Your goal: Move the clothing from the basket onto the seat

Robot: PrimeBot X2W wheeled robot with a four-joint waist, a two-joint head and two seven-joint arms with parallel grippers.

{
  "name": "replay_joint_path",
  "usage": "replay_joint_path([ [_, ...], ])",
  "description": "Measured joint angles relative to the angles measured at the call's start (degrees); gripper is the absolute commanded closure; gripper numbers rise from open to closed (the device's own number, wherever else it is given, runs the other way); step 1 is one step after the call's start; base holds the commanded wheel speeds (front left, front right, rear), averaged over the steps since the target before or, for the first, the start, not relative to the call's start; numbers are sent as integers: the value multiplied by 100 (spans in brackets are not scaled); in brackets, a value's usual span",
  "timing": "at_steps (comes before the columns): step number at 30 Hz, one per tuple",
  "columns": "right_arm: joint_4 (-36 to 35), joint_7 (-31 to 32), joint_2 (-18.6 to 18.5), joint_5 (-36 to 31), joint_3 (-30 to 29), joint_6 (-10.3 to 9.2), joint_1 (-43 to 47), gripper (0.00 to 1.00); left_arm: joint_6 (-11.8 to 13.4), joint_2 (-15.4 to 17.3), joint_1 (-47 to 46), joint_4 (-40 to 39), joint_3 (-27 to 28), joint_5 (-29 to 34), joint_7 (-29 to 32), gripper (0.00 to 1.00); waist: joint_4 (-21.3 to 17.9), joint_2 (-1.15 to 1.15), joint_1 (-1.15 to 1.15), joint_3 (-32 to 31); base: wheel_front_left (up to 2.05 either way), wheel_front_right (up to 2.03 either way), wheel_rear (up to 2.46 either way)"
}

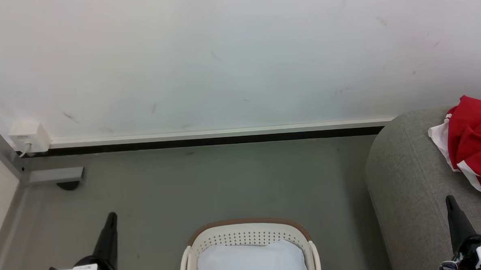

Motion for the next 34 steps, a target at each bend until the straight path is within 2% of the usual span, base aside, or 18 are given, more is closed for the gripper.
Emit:
replay_joint_path([
  [34, 0, 40, 15, -7, -18, 0, -1, 100, 0, 0, 0, 0, -2, 0, 0, 100, 0, 0, 0, 0, 0, 0, 0],
])
